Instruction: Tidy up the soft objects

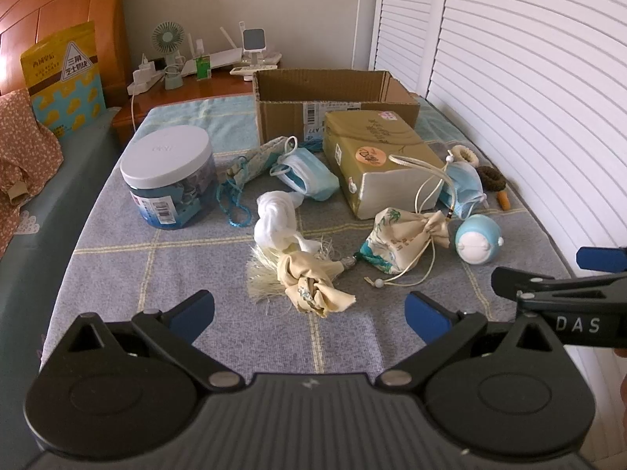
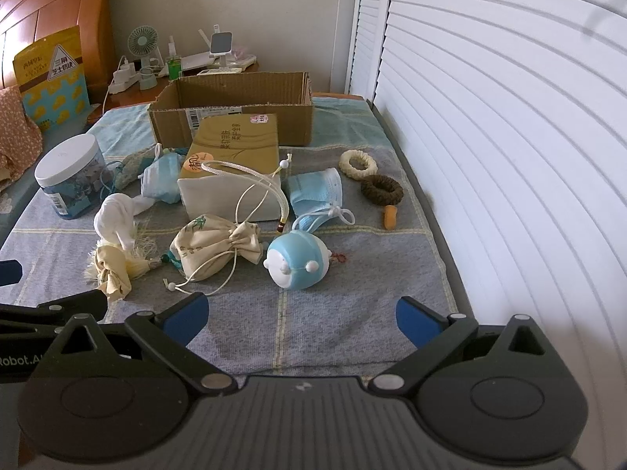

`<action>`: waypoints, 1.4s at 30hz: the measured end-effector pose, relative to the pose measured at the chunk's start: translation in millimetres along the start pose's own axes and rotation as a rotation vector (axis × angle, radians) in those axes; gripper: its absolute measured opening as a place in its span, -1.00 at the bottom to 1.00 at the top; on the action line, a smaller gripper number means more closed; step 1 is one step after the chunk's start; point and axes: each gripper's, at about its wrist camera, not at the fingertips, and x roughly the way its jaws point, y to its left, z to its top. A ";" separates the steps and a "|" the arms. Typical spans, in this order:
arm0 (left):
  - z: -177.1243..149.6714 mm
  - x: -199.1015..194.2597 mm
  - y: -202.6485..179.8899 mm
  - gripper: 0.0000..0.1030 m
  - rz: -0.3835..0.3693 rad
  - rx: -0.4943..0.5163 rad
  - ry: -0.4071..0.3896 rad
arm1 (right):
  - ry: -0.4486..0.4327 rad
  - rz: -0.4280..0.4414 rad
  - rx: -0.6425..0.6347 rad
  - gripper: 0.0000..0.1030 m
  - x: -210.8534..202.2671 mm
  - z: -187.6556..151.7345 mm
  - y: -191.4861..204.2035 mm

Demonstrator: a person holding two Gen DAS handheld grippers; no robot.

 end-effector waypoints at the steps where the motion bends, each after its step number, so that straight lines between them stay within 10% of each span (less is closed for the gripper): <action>1: 0.2 0.0 -0.3 0.99 0.000 0.000 0.000 | -0.001 -0.001 -0.001 1.00 0.5 -0.1 1.1; 42: 1.3 2.5 0.3 0.99 -0.003 -0.004 -0.001 | 0.003 -0.006 -0.002 1.00 1.4 4.1 -1.6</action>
